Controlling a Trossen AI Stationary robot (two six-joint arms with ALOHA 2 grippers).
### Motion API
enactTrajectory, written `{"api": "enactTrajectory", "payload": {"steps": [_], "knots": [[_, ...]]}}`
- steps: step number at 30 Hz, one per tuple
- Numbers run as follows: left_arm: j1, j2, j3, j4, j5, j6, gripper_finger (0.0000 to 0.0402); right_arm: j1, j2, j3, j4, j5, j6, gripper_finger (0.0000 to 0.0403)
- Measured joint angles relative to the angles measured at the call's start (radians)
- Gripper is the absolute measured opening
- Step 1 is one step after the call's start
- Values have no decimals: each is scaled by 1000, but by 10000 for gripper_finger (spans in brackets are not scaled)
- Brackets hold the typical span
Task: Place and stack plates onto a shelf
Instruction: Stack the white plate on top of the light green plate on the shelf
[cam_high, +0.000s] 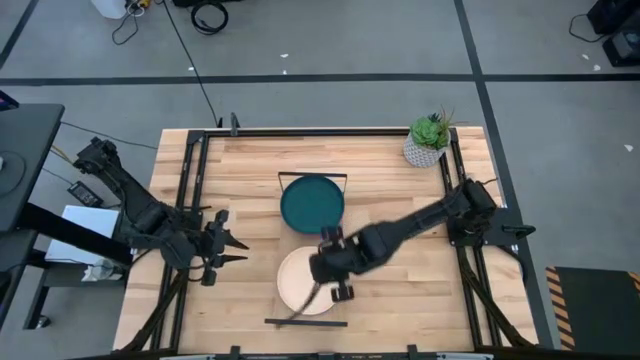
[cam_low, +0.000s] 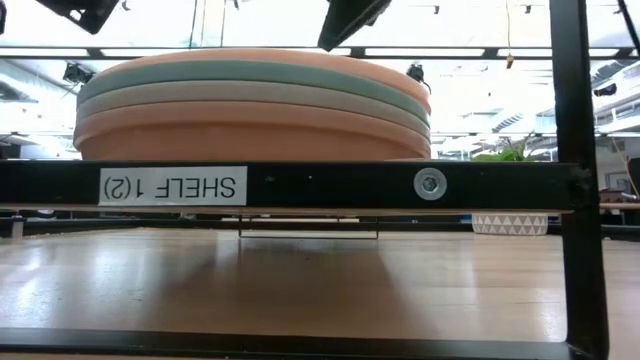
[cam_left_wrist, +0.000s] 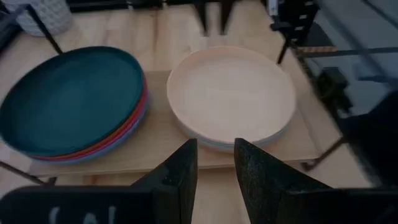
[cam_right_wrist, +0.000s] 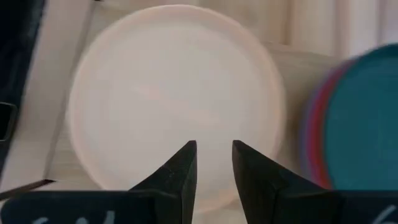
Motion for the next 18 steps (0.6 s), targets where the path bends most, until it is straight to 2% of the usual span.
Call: {"api": "enactTrajectory", "payload": {"steps": [3, 8, 18], "knots": [[-29, 1, -73, 67, -57, -2, 114, 42, -15, -86, 77, 31, 32, 108], [-36, 1, -186, 159, -79, -47, 114, 83, -69, -245, 251, 97, 54, 107], [-36, 1, -264, 281, -80, -48, 114, 81, -204, -638, 703, 107, 87, 107]]}}
